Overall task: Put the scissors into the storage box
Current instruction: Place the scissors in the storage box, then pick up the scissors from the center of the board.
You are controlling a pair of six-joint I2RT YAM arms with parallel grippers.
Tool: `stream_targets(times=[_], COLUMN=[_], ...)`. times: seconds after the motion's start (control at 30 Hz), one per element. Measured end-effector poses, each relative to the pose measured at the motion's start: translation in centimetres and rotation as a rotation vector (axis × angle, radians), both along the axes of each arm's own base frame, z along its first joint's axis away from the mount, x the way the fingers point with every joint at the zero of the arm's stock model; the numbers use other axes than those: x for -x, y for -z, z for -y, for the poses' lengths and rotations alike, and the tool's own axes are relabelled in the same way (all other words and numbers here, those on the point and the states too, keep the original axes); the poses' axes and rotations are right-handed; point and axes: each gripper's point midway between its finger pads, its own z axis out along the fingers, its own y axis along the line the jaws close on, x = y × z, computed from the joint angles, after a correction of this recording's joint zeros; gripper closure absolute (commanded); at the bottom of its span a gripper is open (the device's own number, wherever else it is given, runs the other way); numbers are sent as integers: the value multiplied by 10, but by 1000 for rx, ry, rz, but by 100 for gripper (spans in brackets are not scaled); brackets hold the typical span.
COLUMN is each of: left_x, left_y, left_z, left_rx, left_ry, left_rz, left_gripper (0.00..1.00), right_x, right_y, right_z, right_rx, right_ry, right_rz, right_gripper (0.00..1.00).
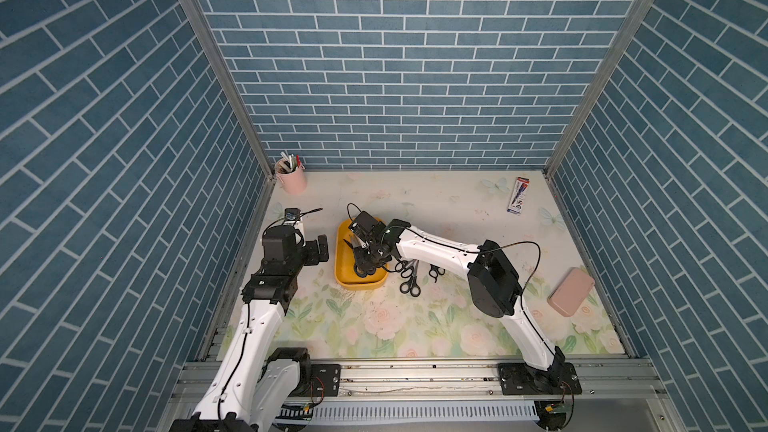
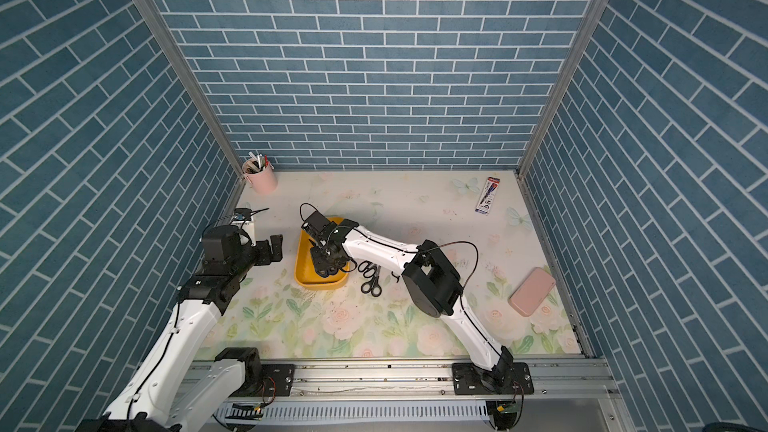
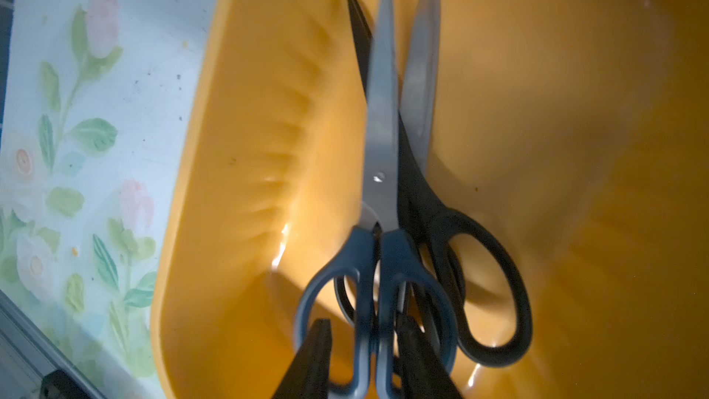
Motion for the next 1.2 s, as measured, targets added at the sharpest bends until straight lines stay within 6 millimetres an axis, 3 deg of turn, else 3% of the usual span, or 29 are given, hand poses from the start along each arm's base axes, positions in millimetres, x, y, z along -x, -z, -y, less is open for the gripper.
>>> stream_targets(times=[0.07,0.23,0.33,0.5,0.6,0.67,0.73,0.8,1.0,1.07,1.2], left_x=[0,0,1,3,5,9,16,27,82,93,95], left_y=[-1,-2,-2,-13,-26,-33,-40,-42,-31,-20,9], left_z=[1,3,8,28,49,67,91,120,210,225,231], left_rx=[4,9,19,74,130,169,206,232,245,237,215], left_ry=[7,17,41,150,261,353,470,595,955,1015,1022], left_rz=[3,6,7,45,89,113,133,134,65,20,-91], left_gripper=[0,0,0,0,0,0,0,0,0,0,0], right_x=[-3,-13,-22,-33,-52,-69,-85,-89,-57,-48,-38], right_y=[-9,-35,-53,-100,-128,-132,-122,-102,-47,-37,-14], right_z=[-5,-13,-4,57,110,149,190,214,227,229,236], right_rx=[-20,-57,-41,-8,-42,-47,-14,49,206,224,245], right_ry=[-3,-23,-21,38,125,196,251,258,116,92,75], right_rz=[17,84,171,328,376,386,376,349,229,191,119], right_gripper=[53,51,47,43,43,43,42,41,42,43,47])
